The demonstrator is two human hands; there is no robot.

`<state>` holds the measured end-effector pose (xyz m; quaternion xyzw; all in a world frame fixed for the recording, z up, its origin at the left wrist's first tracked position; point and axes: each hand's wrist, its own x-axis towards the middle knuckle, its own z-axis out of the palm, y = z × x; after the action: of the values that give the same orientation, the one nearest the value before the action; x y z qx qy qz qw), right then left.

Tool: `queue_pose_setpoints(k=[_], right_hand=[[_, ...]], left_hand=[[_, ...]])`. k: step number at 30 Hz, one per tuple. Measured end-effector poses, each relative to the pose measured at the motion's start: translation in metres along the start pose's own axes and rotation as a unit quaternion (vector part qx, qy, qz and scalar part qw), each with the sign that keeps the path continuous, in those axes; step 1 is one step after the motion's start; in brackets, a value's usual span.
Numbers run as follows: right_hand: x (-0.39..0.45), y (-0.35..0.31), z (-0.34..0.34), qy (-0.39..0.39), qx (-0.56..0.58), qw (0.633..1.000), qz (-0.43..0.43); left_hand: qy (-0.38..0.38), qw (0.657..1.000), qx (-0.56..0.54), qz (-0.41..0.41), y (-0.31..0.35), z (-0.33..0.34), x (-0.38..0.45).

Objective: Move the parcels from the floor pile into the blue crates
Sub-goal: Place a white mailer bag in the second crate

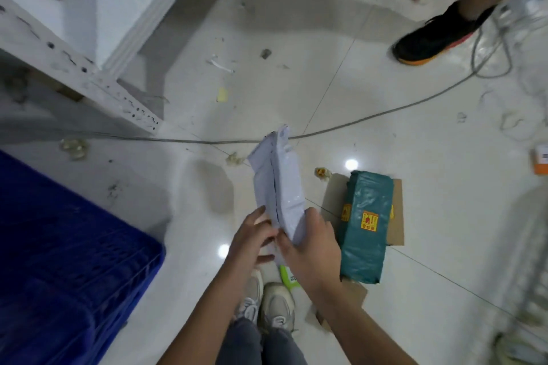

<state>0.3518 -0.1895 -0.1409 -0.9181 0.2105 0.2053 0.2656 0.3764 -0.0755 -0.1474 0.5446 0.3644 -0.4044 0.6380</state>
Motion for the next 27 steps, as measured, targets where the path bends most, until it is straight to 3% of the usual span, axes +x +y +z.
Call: queue_pose_setpoints(k=[3,5,7,9,11,14,18,21,27], right_hand=[[-0.032,-0.024,-0.037,0.007,-0.056,0.993,-0.101],[-0.055,-0.036,-0.056,0.013,-0.086,0.981,-0.171],[-0.076,-0.041,-0.076,-0.012,-0.105,0.968,-0.228],[-0.094,-0.040,-0.098,-0.060,-0.085,0.961,-0.258],[-0.106,-0.035,-0.125,-0.068,-0.025,0.969,-0.238],[-0.117,-0.031,-0.172,-0.053,0.095,0.984,-0.141],[-0.134,-0.059,-0.232,-0.134,0.284,0.948,-0.048],[-0.160,-0.091,-0.271,-0.229,0.369,0.900,-0.045],[-0.231,-0.146,-0.302,-0.238,0.389,0.885,-0.097]], left_hand=[[0.022,0.999,-0.026,0.028,0.033,0.008,-0.045],[0.085,0.995,-0.019,0.044,0.045,0.017,-0.069],[0.143,0.988,-0.013,0.062,0.053,0.021,-0.093],[0.153,0.985,-0.011,0.078,0.056,0.012,-0.120],[0.131,0.988,-0.023,0.084,0.059,-0.004,-0.153],[0.076,0.992,-0.046,0.087,0.063,-0.030,-0.214],[0.027,0.990,-0.078,0.114,0.075,-0.058,-0.295],[0.004,0.986,-0.106,0.126,0.076,-0.066,-0.353],[0.022,0.962,-0.217,0.167,0.033,-0.070,-0.453]])
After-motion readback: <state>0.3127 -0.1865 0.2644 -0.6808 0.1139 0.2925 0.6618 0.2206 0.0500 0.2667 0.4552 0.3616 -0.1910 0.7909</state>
